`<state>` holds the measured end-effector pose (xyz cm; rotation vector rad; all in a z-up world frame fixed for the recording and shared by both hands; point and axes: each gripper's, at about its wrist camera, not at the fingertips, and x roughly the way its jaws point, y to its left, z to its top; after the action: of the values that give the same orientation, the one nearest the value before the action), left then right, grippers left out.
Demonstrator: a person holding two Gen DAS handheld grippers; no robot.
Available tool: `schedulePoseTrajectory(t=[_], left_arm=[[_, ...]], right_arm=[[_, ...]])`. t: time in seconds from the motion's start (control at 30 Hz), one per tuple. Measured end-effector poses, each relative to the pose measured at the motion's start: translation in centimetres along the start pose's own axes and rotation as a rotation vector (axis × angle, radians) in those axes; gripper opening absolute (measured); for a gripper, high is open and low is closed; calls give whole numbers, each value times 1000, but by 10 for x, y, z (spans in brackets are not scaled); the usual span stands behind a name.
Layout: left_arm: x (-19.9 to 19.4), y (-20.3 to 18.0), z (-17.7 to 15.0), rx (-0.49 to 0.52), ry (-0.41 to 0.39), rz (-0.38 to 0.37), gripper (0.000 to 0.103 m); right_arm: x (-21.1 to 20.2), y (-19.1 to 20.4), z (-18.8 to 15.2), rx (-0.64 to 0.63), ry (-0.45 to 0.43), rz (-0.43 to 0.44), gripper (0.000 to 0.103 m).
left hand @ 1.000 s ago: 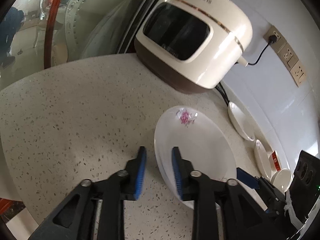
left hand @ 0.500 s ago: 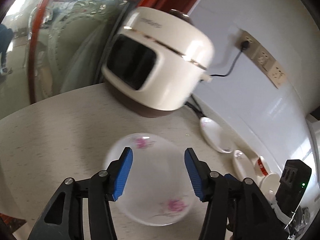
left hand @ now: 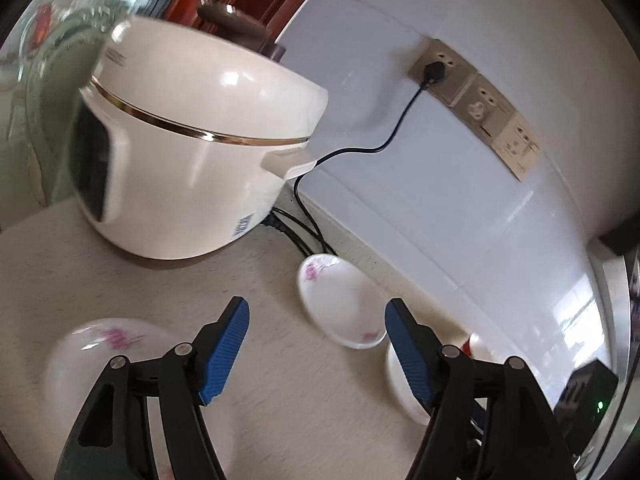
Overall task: Organize plates and bowls
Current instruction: 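Move both grippers back to the second pink-flower plate by the wall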
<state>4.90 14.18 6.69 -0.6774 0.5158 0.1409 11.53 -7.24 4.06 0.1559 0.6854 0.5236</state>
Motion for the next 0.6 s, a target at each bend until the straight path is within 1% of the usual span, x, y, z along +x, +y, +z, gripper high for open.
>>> schedulePoseTrajectory(t=[0.07, 0.13, 0.27, 0.37, 0.43, 0.47, 0.5, 0.53, 0.57, 0.6], left_arm=[[16, -2, 3, -39, 21, 6, 71], [36, -8, 5, -56, 36, 20, 71], [72, -7, -1, -93, 66, 65, 71], [90, -9, -5, -79, 79, 85, 71], [98, -6, -8, -74, 77, 90, 71], [103, -4, -9, -61, 76, 106, 71], [109, -2, -10, -61, 100, 121, 71], [112, -1, -10, -72, 116, 117, 71], [115, 0, -10, -75, 120, 120, 71], [117, -1, -11, -61, 119, 140, 71]], right_arm=[[7, -14, 12, 35, 20, -19, 92], [17, -29, 24, 77, 53, -13, 92], [36, -48, 45, 101, 96, -42, 92], [50, -57, 59, 104, 104, -50, 92], [65, -60, 66, 94, 123, -49, 92], [73, -60, 68, 89, 137, -51, 92], [81, -61, 69, 83, 155, -53, 92], [90, -62, 70, 78, 174, -57, 92], [100, -63, 71, 76, 195, -60, 92], [108, -64, 71, 77, 209, -59, 91]])
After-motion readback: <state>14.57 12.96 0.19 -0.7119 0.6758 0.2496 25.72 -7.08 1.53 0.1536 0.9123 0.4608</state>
